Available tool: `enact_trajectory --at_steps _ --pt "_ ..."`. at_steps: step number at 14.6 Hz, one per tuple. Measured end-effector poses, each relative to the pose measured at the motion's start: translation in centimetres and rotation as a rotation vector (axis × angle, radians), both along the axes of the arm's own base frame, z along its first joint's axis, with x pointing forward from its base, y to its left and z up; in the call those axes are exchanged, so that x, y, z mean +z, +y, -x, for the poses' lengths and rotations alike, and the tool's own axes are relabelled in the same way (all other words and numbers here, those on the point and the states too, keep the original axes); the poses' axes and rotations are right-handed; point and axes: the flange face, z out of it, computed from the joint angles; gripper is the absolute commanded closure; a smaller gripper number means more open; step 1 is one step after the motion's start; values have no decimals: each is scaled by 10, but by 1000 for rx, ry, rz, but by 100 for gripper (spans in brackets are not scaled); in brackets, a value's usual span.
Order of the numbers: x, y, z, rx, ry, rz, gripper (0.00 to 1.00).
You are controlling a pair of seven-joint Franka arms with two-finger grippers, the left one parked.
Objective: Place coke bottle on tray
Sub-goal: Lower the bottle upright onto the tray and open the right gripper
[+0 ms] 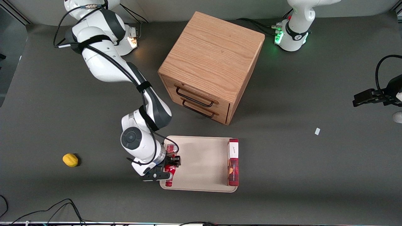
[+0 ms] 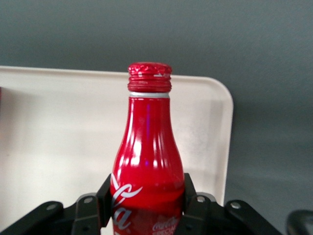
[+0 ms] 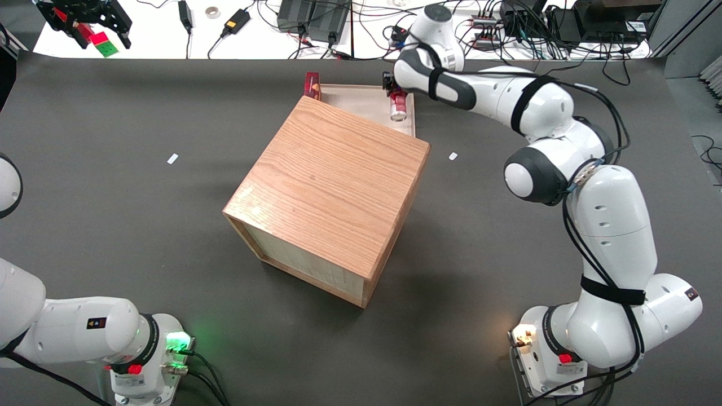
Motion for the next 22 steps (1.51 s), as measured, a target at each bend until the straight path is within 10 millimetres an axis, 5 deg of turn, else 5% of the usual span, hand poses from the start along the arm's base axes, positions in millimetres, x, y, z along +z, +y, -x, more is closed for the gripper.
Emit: enact_trajectory --at_steps 4,11,12,13,14,22 --pt "-32 1 2 -1 6 1 100" --pt "-50 -1 1 -6 -1 -1 100" --pt "-52 -2 1 -6 -1 0 68" --pt "-52 -2 0 -7 -2 -1 8" --pt "-52 -2 0 -7 -2 -1 0" --pt "-57 -3 -2 4 -39 4 0"
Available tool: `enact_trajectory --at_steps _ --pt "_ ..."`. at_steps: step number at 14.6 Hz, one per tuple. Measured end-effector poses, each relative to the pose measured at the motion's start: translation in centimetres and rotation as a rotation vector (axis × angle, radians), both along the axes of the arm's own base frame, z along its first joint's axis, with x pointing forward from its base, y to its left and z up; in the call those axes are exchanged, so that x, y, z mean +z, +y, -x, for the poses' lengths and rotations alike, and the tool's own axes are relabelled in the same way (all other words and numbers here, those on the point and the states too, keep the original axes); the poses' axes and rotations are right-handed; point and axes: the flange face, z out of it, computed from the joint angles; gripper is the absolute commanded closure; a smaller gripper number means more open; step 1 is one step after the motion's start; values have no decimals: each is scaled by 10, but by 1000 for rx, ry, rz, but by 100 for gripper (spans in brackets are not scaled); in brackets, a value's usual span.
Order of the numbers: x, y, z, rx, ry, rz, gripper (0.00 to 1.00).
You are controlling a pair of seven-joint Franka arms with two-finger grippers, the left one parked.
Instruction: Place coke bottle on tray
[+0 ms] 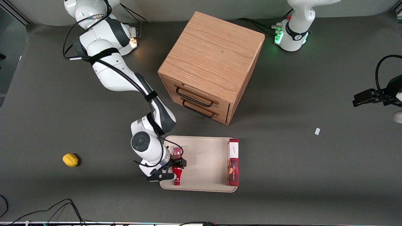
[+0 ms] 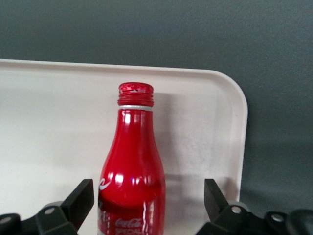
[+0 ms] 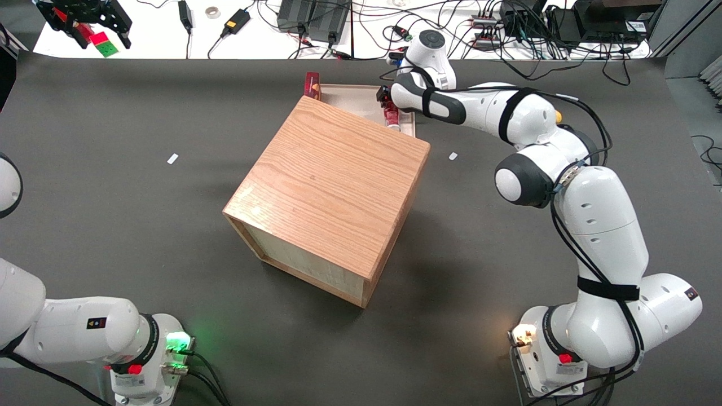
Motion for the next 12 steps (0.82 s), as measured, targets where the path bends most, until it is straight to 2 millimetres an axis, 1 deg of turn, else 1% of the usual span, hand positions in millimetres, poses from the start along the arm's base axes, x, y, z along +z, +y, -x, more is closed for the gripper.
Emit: enact_trajectory --at_steps 7,9,10,11,12 --pt "1 0 -1 0 -5 -2 0" --pt "4 0 -2 -1 -18 -7 0" --pt "11 0 -4 -2 -28 -10 0" --pt "21 -1 -7 -3 -36 -12 0" --pt "37 -3 -8 -2 -36 -8 0"
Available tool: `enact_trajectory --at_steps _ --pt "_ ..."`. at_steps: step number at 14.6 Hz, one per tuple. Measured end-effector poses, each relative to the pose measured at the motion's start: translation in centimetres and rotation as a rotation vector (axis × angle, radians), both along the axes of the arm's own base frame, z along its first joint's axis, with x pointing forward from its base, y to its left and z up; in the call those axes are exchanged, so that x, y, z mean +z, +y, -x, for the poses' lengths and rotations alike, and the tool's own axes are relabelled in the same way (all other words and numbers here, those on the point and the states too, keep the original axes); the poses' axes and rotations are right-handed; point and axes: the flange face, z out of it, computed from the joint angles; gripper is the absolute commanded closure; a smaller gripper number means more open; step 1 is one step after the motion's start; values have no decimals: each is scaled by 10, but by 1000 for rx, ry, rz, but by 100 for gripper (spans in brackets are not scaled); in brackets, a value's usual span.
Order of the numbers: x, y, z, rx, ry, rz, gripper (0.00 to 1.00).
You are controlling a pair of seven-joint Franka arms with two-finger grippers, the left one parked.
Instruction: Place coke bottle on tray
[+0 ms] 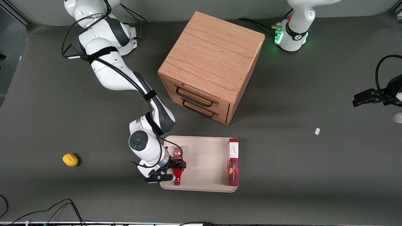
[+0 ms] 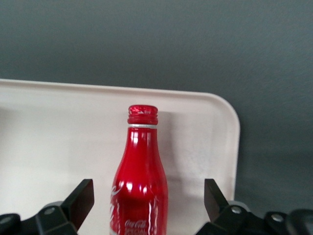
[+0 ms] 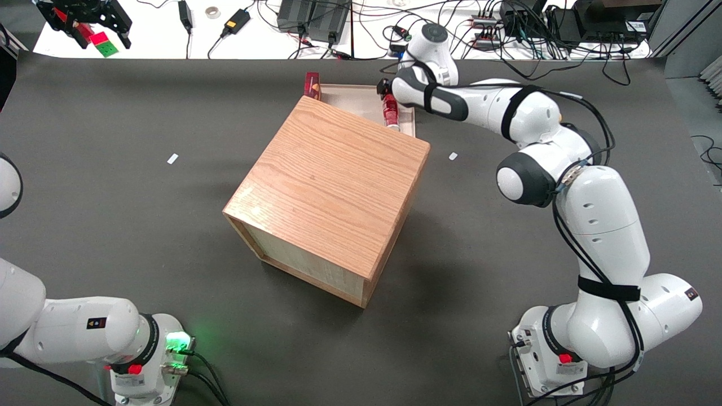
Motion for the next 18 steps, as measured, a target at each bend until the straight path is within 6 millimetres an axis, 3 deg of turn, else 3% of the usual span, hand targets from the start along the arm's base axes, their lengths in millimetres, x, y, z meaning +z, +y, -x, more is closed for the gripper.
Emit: enact_trajectory --at_steps 3,6,11,14,18 --pt "71 -18 -4 13 20 31 0" --pt "150 -58 6 37 59 70 0" --pt "253 -120 61 25 204 149 0" --pt "299 -159 95 25 247 176 0" --pt "327 -225 145 -19 265 166 0"
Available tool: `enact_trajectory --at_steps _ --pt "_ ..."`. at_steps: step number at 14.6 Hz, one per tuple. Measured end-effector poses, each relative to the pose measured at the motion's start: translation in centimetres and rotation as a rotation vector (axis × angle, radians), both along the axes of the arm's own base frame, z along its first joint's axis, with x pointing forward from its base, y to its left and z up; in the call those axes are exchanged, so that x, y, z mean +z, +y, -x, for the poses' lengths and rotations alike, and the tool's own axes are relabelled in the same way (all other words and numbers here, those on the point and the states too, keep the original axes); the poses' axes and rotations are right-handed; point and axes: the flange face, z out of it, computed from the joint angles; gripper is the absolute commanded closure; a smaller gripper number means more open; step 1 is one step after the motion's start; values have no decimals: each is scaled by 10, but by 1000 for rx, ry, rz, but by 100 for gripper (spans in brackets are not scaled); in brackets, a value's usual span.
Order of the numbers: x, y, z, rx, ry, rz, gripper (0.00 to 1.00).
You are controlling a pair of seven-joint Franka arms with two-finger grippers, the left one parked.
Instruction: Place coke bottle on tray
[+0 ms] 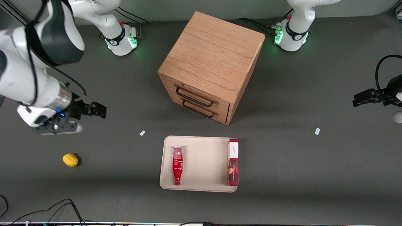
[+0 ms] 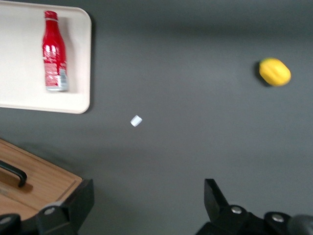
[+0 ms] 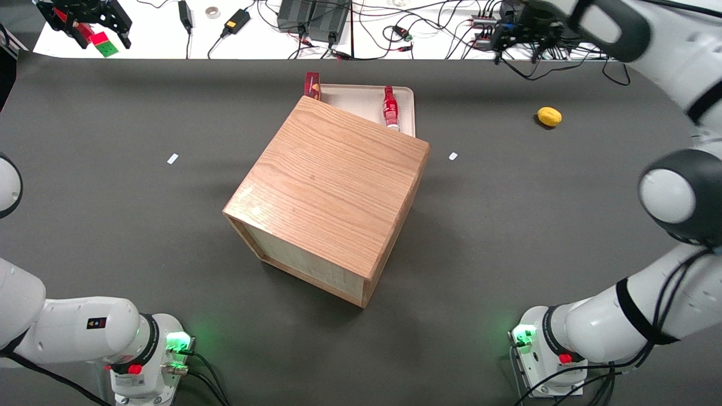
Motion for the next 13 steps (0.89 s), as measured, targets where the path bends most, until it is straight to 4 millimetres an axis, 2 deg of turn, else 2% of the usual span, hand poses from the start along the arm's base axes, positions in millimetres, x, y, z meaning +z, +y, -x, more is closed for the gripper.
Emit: enact_trajectory --at_steps 5,7,9,13 --pt "1 -66 62 -84 -62 -42 0" --pt "9 -86 77 -99 -74 -51 0" --pt "21 -93 82 -95 -81 -55 0" --pt "42 -92 79 -92 -87 -53 0"
